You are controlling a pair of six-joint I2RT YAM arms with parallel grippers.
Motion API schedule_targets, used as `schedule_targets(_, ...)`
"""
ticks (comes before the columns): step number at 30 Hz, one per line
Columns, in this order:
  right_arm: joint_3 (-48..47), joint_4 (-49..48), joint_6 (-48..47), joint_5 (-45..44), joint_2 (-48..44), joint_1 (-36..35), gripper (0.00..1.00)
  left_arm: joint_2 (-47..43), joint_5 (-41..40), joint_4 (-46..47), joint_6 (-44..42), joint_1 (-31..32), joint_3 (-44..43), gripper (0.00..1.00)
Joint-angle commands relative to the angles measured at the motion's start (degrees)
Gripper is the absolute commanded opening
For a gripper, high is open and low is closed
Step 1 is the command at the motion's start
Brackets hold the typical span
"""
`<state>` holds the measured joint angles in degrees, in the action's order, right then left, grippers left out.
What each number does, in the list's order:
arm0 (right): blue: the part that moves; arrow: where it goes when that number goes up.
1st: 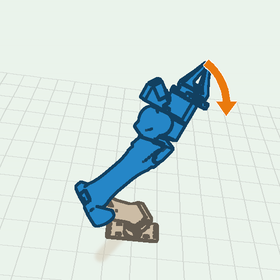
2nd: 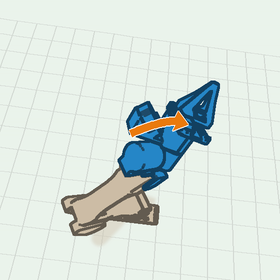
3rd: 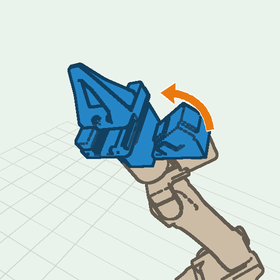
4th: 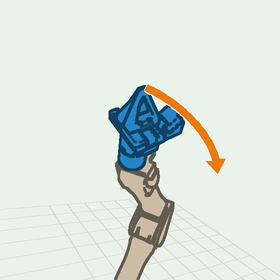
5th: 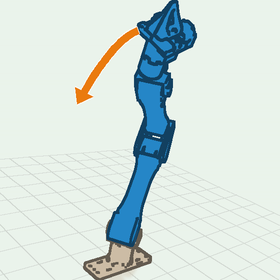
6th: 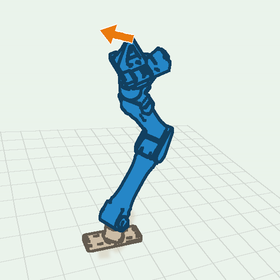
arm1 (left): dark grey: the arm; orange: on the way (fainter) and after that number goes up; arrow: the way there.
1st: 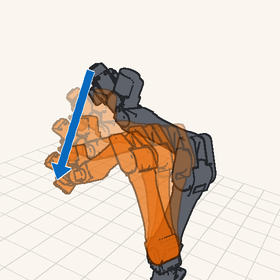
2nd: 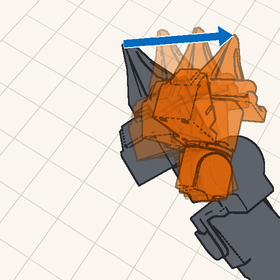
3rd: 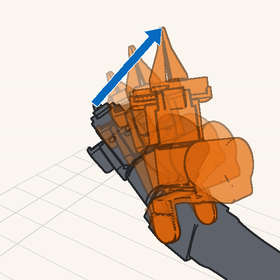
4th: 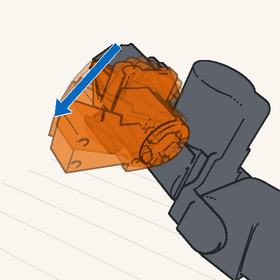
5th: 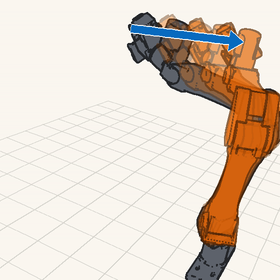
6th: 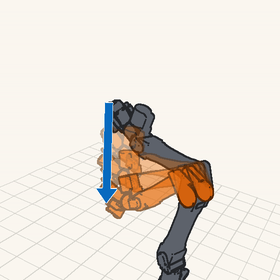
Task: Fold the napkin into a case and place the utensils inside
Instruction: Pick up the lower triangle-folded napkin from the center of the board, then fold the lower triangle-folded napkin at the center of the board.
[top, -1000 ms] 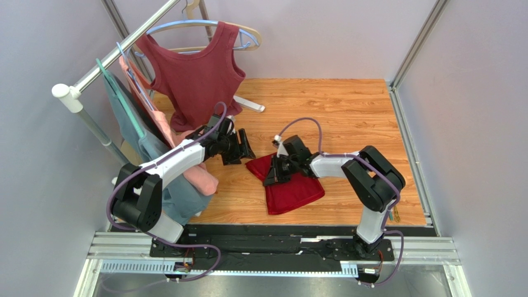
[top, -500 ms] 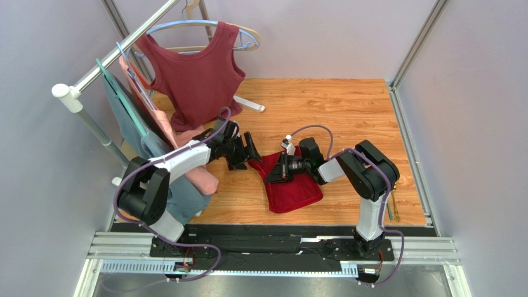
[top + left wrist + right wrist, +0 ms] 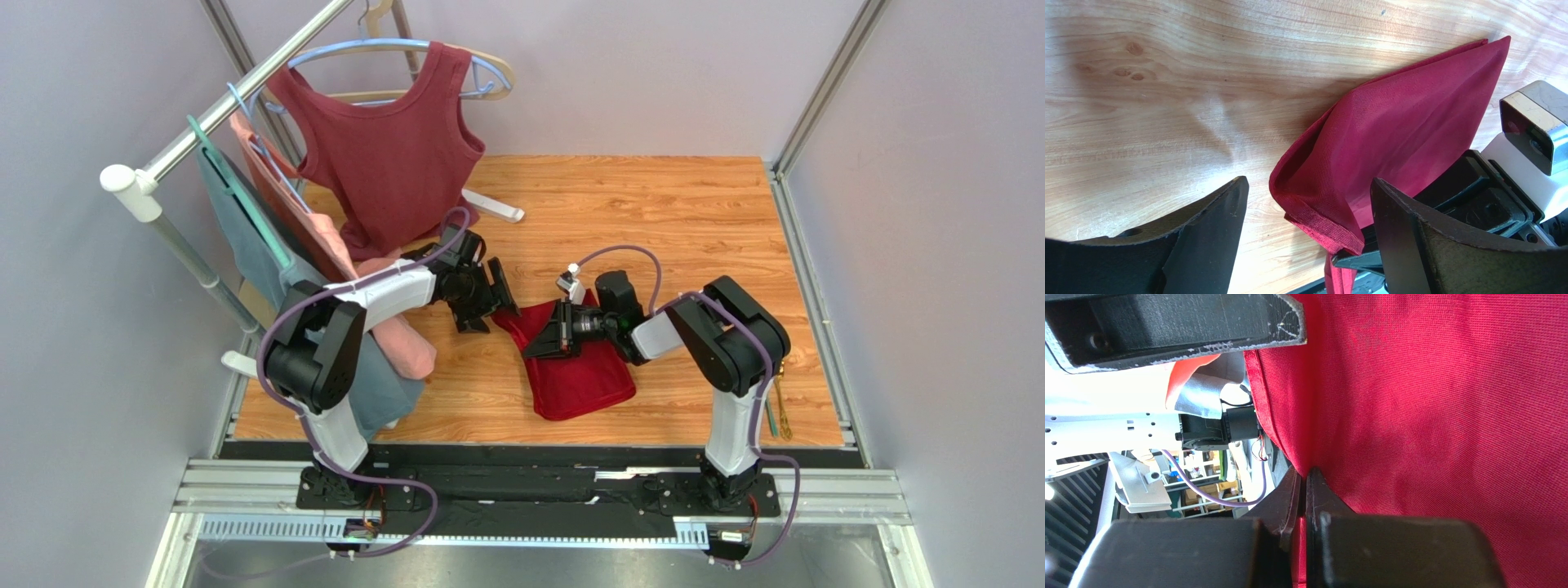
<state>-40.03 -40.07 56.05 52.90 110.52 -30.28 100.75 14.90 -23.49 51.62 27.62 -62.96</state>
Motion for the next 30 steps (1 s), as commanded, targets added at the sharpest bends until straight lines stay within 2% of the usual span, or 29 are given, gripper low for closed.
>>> schedule_targets(1, -0.2, -1.2, -1.8, 0.6, 0.4, 0.1, 0.00, 1.1, 0.3, 0.5, 0.4, 0.2, -3.0, 0.79)
schedule_targets(4, -0.6, -0.9, -1.8, 0.5, 0.3, 0.1, 0.00, 2.5, 0.7, 0.4, 0.5, 0.2, -4.1, 0.73)
schedule_targets(5, -0.7, -0.8, -1.8, 0.4, 0.4, 0.1, 0.00, 2.7, 0.8, 0.4, 0.6, 0.2, -4.1, 0.63)
schedule_targets(7, -1.0, 0.7, -2.9, 0.1, 0.1, 0.0, 0.00, 3.0, 1.1, 0.9, 0.3, 0.2, -4.5, 0.50)
schedule_targets(8, -1.3, 1.7, -3.5, -0.3, 0.0, 0.0, 0.00, 3.0, 0.9, 0.9, 0.2, 0.2, -4.6, 0.39)
schedule_targets(9, -1.5, 4.5, -4.3, -0.9, -0.2, 0.1, 0.01, 3.0, 0.8, 0.8, -0.1, 0.3, -4.7, 0.36)
schedule_targets(10, -1.8, 5.9, -6.2, -1.2, -0.7, 0.0, 0.04, 2.8, 0.3, 0.4, -0.7, 0.4, -5.2, 0.33)
schedule_targets(12, -2.6, 8.9, -7.0, -1.7, -1.2, 0.0, 0.10, 3.0, 0.3, -0.2, -1.3, 0.5, -5.8, 0.21)
schedule_targets(13, -3.3, 10.4, -8.3, -1.9, -1.6, -0.1, 0.16, 3.7, 0.7, -1.3, -1.7, 0.6, -6.7, 0.09)
schedule_targets(15, -5.7, 16.5, -9.9, -2.6, -2.1, 0.0, 0.24, 4.6, 0.8, -2.8, -2.5, 0.9, -8.0, 0.00)
schedule_targets(16, -6.7, 19.0, -12.5, -3.0, -2.3, -0.1, 0.31, 5.2, 0.4, -4.9, -3.0, 0.9, -9.4, 0.00)
schedule_targets(22, -12.2, 35.1, -19.0, -7.5, -6.8, 0.5, 0.46, 6.7, -2.8, -12.2, -6.3, 1.7, -13.1, 0.00)
schedule_targets(27, -14.2, 42.3, -22.6, -11.8, -9.7, 1.9, 0.50, 6.6, -4.8, -15.3, -7.2, 1.7, -14.5, 0.00)
schedule_targets(30, -15.9, 44.6, -24.1, -13.4, -8.3, 3.0, 0.49, 6.8, -5.3, -15.8, -7.1, 1.8, -15.3, 0.00)
